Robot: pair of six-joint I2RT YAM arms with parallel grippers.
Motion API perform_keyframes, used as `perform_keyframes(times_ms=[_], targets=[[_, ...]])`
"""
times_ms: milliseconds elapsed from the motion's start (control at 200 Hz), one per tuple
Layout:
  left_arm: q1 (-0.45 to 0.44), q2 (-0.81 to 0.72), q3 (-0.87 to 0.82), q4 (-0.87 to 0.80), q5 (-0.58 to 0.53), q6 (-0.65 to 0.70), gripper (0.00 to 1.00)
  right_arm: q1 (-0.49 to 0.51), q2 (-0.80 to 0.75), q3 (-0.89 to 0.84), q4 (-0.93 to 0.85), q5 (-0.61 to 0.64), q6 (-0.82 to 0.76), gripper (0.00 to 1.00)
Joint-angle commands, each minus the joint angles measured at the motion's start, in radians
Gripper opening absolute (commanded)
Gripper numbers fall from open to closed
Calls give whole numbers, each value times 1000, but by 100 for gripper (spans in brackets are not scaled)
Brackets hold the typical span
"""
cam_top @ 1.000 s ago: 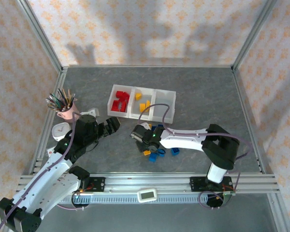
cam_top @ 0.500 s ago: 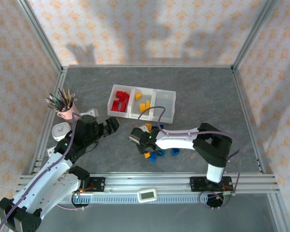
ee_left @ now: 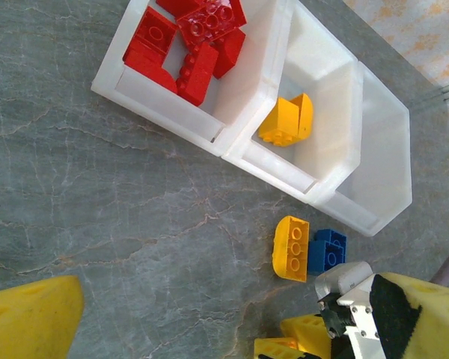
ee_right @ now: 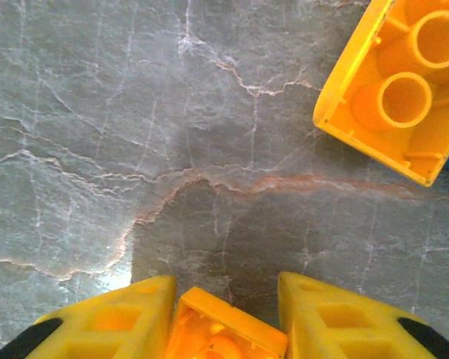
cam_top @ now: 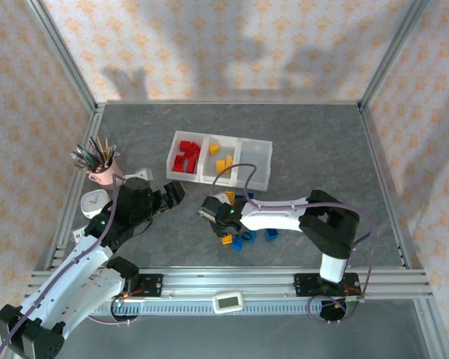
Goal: Sort the legos into containers by color
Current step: Pick up the lego from the bottom-center of the table.
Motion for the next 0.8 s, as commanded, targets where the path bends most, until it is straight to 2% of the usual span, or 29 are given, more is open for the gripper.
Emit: perform_keyframes(times_ms=[0,460,791], targets=[[10,-4,0,-11,-16,-1,99,6,4,34,-39,32,24,37],[12,3,34,-10,-31,13,99,-9,-41,142,-60,93,19,37],[11,54,99,55,-44,22,99,-193,-20,315,-30,93,-86,38]])
